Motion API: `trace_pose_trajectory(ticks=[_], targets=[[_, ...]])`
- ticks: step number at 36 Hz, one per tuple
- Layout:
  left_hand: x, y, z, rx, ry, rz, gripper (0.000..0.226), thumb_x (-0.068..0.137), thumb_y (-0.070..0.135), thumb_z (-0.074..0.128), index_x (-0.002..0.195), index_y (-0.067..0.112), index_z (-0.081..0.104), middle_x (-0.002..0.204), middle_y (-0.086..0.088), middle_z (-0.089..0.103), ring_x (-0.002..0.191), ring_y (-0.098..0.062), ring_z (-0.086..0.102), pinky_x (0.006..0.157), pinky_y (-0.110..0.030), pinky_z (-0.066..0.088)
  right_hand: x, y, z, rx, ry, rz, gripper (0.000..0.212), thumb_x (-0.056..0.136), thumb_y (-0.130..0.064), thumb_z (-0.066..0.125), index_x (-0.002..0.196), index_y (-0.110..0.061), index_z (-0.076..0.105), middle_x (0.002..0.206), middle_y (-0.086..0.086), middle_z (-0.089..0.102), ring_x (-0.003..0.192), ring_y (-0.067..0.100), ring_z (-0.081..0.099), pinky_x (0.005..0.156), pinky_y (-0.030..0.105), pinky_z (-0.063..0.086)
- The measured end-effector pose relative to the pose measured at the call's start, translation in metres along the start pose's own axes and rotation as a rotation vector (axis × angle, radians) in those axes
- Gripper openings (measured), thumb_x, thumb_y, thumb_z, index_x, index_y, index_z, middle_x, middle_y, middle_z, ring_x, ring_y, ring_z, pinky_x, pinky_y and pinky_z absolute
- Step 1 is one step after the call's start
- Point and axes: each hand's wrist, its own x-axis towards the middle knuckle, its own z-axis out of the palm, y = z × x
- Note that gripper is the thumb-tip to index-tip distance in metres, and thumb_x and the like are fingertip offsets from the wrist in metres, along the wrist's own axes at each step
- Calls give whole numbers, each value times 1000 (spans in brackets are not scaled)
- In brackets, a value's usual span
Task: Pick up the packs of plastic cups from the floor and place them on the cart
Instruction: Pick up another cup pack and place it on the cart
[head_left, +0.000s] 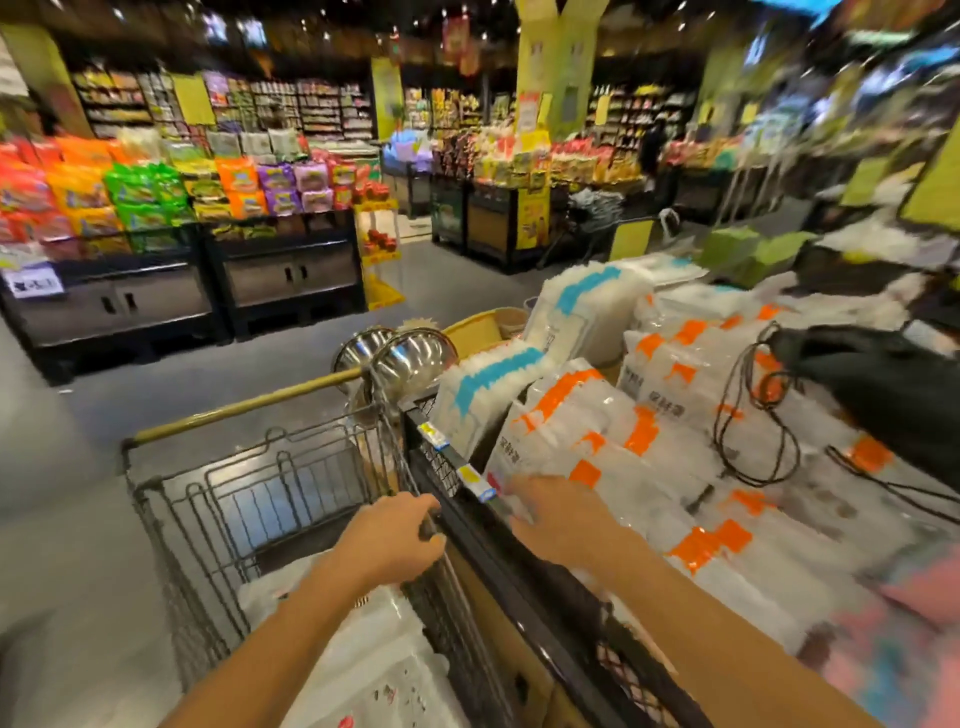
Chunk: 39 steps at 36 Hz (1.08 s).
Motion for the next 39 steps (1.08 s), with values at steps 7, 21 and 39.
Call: trace_pose_trajectory(ticks=[7,21,39], targets=[[-25,91,-15,-17,29,158,46,92,47,52,136,32,50,128,4,58,109,-15,58,92,-34,50,-92,47,-45,-31,31,172,42,100,-41,44,139,-26,49,134,2,56,122,26,53,96,39,48],[-75,264,18,91,20,559,50,91,49,54,138,32,49,142,6,51,126,-17,50,104,-34,42,-315,97,-75,-61,106,624,37,96,-36,50,129,-21,56,129,9,60,120,33,57,91,42,50],[-200,469,84,245,-153,1403,64,82,59,43,136,26,52,134,-4,58,124,-24,53,103,-38,42,-589,11,-84,-74,232,1461,41,99,-39,47,137,-25,50,130,3,57,115,30,58,86,41,50]])
